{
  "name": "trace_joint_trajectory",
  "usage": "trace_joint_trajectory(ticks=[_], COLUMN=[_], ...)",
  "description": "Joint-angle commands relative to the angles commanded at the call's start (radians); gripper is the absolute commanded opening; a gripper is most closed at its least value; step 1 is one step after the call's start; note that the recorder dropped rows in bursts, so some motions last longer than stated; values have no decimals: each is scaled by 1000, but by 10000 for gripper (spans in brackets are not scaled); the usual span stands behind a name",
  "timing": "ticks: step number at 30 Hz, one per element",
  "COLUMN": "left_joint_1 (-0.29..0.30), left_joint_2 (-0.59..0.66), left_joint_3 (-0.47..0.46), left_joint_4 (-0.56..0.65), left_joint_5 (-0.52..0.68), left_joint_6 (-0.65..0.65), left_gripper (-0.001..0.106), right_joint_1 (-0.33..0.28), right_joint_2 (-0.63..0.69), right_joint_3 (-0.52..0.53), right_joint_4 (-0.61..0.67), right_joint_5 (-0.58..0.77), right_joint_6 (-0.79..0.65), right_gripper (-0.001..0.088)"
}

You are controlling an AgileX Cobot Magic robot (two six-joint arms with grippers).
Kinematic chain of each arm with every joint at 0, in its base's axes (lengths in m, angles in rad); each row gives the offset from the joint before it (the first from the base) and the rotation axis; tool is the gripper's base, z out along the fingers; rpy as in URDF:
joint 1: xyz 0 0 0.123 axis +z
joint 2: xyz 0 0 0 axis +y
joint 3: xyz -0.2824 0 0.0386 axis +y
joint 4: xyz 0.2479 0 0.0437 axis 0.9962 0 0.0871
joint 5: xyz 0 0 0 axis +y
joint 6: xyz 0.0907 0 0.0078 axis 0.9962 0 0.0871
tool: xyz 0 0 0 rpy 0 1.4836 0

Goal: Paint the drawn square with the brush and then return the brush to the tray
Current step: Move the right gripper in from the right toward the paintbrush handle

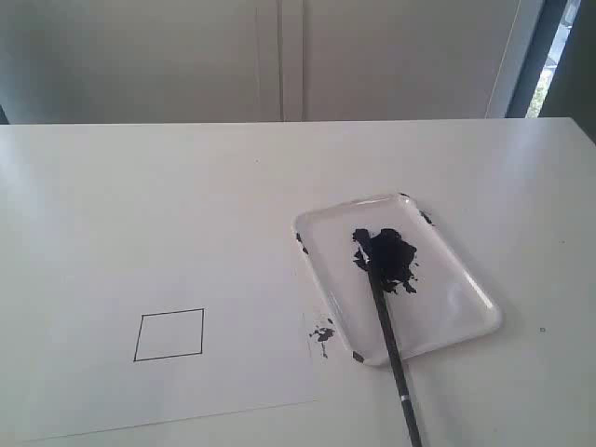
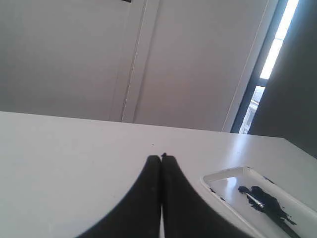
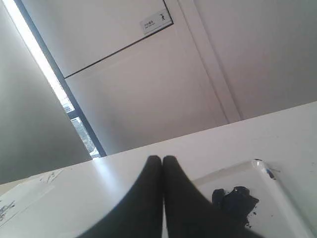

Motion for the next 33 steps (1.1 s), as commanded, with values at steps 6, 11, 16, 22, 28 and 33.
trace_joint_trajectory(ticks=[6,11,16,22,28,33], left_joint_1=[0,0,0,0,0,0], left_joint_2=[0,0,0,0,0,0], left_joint_3=[0,0,0,0,0,0], left_joint_4=[0,0,0,0,0,0], left_joint_5=[0,0,0,0,0,0], left_joint_6=[0,0,0,0,0,0], left_gripper=[0,0,0,0,0,0], right_joint_1=[0,0,0,0,0,0], right_joint_2=[0,0,44,328,613,828], right_joint_3=[0,0,0,-84,-254,-307], right_joint_4=[90,67,66,73,73,78], right_joint_5=[-81,-205,-133,-147,-212,-228], right_joint_6=[41,7,-34,-77,-171,-325], right_gripper=[0,0,0,0,0,0])
